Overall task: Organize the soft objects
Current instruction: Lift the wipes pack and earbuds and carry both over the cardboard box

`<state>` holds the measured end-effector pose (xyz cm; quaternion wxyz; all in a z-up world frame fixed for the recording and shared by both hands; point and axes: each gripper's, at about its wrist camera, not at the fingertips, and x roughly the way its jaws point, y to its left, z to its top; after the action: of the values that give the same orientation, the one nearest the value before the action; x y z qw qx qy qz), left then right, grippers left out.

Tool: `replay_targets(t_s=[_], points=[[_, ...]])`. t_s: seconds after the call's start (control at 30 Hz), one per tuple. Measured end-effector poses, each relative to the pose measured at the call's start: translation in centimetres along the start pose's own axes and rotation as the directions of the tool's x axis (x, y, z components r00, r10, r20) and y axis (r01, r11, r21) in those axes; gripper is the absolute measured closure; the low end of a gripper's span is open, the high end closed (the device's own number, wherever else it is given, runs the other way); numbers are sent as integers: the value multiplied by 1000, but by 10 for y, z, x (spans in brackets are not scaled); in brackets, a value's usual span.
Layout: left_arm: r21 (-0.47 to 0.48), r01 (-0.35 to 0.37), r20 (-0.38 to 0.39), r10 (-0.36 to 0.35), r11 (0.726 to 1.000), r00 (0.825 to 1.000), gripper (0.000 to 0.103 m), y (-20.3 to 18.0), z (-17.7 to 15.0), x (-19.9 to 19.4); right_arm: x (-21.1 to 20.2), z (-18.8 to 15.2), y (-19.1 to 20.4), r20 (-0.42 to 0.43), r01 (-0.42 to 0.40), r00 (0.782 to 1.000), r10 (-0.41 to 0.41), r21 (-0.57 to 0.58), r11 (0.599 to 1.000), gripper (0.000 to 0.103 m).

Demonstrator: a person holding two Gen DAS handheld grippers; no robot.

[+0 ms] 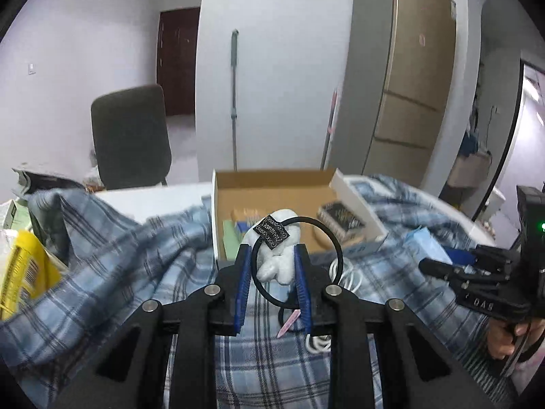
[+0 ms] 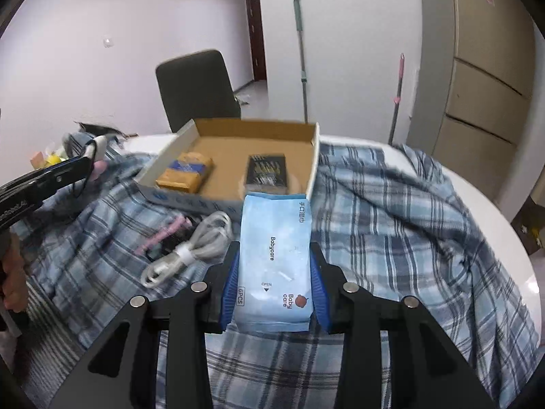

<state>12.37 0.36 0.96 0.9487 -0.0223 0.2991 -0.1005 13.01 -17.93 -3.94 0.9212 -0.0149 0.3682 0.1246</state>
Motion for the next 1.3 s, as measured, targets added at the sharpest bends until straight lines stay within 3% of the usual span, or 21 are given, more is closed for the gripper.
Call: replay_targets(t_s=[0.17, 0.33, 0.57, 0.67, 0.83, 1.13, 1.3], points=[[-10, -1, 68, 1, 1000, 998, 77, -4, 30, -13, -26, 39, 19, 94, 4, 996, 3, -66, 998, 66], [-10, -20, 76, 21, 1000, 997, 77, -12, 64, -10, -35, 88, 32, 196, 18, 981, -4, -71, 997, 66], [-23, -30, 94, 32, 999, 995, 77, -16, 104, 8, 4, 138, 41, 173, 1, 985, -4, 18, 1000, 66], [-32, -33, 120, 37, 999, 992, 77, -14, 110, 15, 22, 142, 47, 173, 28, 984, -33, 29, 999, 66], [-79, -32, 113, 41, 996, 993, 77, 0, 108, 36, 52, 137, 53, 127, 10, 992, -15, 41, 999, 66], [-123, -2, 42, 8, 992, 999, 77, 26, 82, 74, 103, 114, 61, 22, -50, 999, 49, 45, 998, 66], [-127, -8, 14, 9, 992, 1000, 77, 27, 75, 85, 131, 97, 67, -61, -45, 997, 46, 21, 999, 66]])
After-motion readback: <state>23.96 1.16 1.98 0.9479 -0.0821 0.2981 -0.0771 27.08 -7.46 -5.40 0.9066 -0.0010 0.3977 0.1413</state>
